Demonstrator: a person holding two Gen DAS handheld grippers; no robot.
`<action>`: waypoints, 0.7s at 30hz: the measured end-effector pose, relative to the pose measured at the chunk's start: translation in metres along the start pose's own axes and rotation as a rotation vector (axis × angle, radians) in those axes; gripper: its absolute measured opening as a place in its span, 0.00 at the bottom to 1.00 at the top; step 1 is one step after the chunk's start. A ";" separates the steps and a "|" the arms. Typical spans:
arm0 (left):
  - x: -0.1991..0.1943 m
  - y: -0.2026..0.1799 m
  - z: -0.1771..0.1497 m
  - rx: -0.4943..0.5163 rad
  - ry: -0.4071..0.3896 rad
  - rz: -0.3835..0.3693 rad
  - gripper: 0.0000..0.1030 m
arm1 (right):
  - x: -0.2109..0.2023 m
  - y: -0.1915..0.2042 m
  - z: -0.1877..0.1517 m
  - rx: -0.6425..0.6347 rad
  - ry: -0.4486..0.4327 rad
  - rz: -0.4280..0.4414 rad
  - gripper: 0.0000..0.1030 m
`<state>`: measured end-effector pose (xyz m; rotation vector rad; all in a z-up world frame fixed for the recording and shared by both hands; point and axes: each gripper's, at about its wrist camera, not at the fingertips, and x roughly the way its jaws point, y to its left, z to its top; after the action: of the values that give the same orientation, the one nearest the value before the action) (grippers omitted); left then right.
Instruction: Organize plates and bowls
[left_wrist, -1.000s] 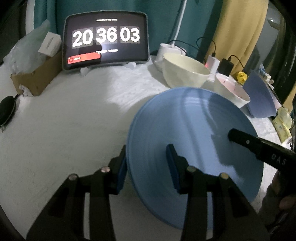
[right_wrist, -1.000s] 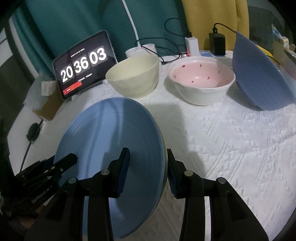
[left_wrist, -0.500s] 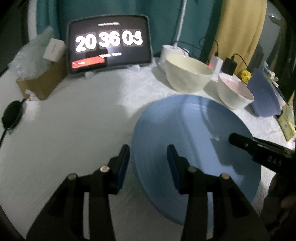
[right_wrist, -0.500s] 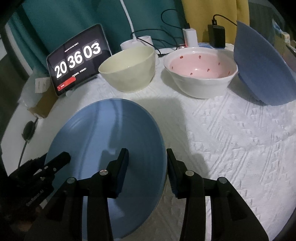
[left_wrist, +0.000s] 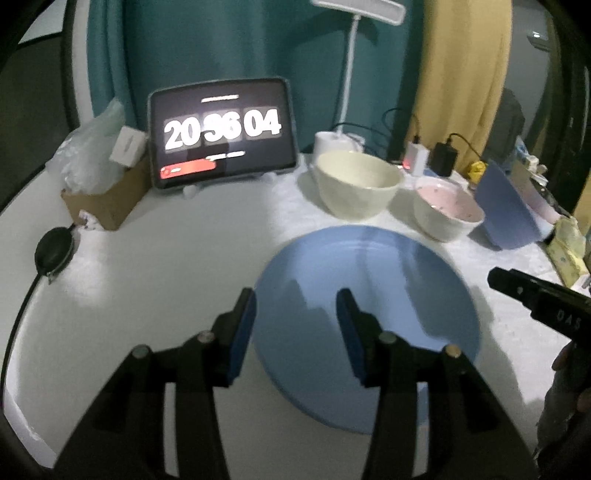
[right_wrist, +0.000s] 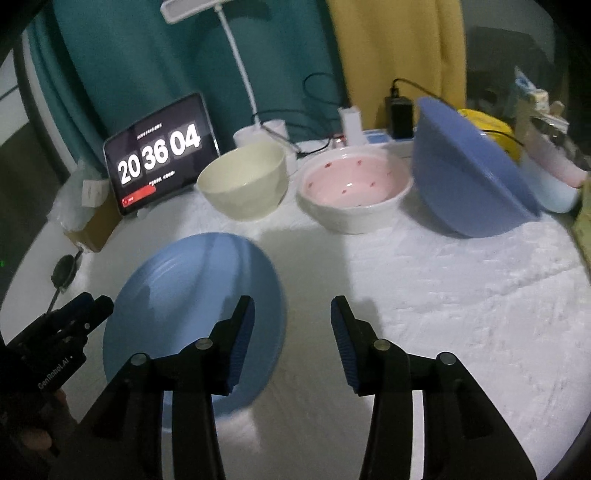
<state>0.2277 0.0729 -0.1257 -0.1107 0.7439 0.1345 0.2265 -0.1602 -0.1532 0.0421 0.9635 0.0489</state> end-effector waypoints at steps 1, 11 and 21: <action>-0.003 -0.005 0.000 0.007 -0.004 -0.008 0.45 | -0.004 -0.003 -0.001 0.003 -0.006 -0.002 0.44; -0.023 -0.047 0.001 0.054 -0.024 -0.062 0.46 | -0.041 -0.038 -0.011 0.047 -0.063 -0.033 0.44; -0.034 -0.085 0.004 0.109 -0.035 -0.092 0.50 | -0.064 -0.068 -0.016 0.078 -0.100 -0.047 0.49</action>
<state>0.2189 -0.0127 -0.0950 -0.0391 0.7085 0.0081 0.1789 -0.2312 -0.1140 0.0928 0.8657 -0.0343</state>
